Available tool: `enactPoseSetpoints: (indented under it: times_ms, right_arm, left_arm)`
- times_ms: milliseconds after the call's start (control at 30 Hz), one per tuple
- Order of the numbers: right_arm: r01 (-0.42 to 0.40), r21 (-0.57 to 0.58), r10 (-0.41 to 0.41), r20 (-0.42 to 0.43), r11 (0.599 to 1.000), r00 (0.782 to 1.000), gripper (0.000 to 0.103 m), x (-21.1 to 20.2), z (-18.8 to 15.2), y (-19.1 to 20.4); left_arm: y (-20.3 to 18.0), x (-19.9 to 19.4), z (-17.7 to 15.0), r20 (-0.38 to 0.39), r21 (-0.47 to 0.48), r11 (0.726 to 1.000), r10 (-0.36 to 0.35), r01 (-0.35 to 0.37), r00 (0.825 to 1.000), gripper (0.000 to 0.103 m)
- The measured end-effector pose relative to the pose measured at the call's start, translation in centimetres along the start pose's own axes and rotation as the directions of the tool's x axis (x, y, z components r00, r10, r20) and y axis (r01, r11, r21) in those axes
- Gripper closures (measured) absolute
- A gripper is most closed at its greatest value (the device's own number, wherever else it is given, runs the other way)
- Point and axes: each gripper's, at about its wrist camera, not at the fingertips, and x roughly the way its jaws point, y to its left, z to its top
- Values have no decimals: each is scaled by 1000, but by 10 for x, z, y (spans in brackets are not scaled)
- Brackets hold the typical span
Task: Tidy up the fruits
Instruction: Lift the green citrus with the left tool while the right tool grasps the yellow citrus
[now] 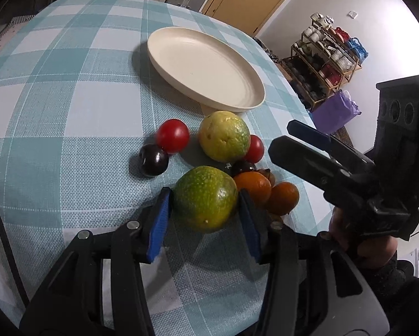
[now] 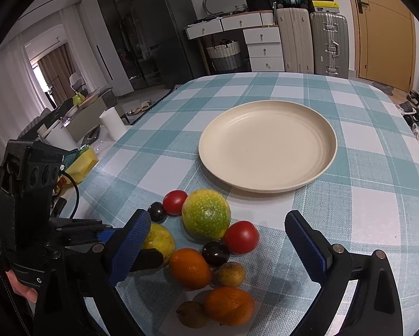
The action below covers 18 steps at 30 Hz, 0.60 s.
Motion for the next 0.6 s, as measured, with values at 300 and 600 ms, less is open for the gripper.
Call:
enactPoseSetpoints:
  times_ms: [300, 600]
  right_arm:
    - [-24, -20, 24, -8, 1000, 1000, 4, 1, 3, 3]
    - [-19, -93, 9, -99, 995, 995, 22, 25, 9, 14]
  left_arm:
    - [17, -22, 0, 16, -21, 1000, -6, 6, 1000, 59]
    - [40, -60, 11, 92, -49, 999, 3, 2, 996, 59]
